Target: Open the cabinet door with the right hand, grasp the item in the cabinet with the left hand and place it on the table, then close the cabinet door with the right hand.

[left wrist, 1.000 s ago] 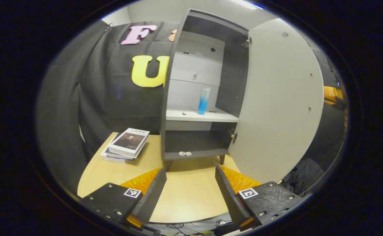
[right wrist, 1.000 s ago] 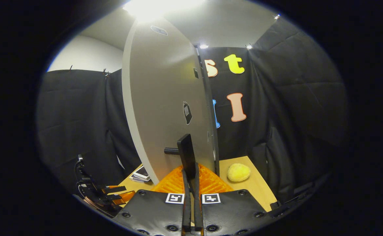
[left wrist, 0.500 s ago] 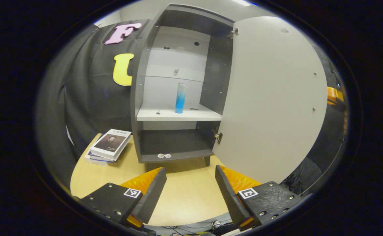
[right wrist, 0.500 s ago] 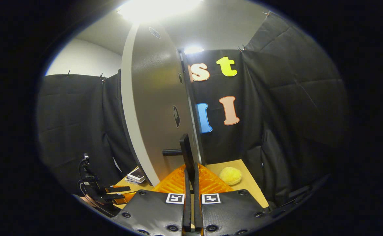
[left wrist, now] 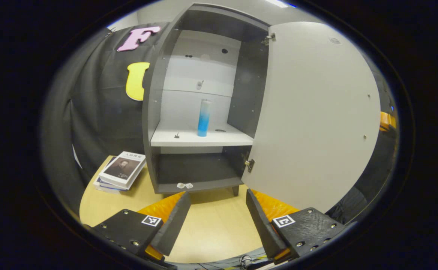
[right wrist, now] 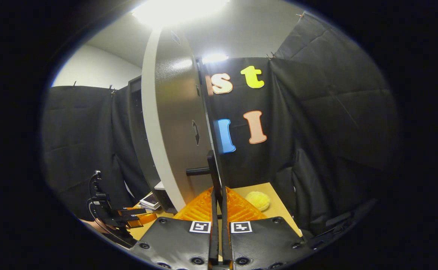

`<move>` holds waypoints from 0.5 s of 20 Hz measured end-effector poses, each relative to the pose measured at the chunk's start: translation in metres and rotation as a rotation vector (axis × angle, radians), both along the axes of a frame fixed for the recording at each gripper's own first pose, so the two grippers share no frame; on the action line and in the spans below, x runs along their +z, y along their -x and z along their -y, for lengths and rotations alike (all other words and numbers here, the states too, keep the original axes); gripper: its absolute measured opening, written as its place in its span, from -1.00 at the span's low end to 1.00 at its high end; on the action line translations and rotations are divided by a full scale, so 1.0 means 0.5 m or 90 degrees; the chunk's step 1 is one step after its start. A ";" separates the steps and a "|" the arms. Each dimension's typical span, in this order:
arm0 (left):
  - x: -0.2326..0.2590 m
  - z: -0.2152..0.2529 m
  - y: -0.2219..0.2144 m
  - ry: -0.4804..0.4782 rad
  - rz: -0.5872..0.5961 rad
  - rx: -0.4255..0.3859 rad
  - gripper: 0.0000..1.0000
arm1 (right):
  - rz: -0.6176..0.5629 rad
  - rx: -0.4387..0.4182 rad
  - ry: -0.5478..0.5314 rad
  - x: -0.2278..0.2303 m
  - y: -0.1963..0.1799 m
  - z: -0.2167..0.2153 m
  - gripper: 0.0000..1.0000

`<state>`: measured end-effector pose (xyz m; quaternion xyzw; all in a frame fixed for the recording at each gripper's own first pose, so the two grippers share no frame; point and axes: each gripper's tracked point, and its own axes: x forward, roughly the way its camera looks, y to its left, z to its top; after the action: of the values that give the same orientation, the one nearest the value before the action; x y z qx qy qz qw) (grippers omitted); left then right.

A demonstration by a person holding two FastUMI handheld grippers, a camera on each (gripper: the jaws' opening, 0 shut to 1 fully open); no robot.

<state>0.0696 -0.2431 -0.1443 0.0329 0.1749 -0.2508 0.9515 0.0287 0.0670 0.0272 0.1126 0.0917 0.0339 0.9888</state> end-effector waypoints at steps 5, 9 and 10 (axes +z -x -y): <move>0.010 -0.055 -0.033 -0.004 0.023 -0.025 0.84 | -0.025 -0.055 0.005 -0.013 0.035 0.013 -0.82; 0.058 -0.095 -0.070 0.001 0.065 -0.009 0.84 | 0.013 -0.151 -0.022 0.007 0.028 0.057 -0.95; 0.072 -0.096 -0.082 0.009 0.073 -0.011 0.84 | 0.014 -0.175 -0.019 0.004 0.026 0.071 -0.95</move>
<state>0.1105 -0.1953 -0.1084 0.0417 0.1179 -0.2578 0.9581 0.0156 0.0314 0.0294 0.1386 0.0641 -0.0992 0.9833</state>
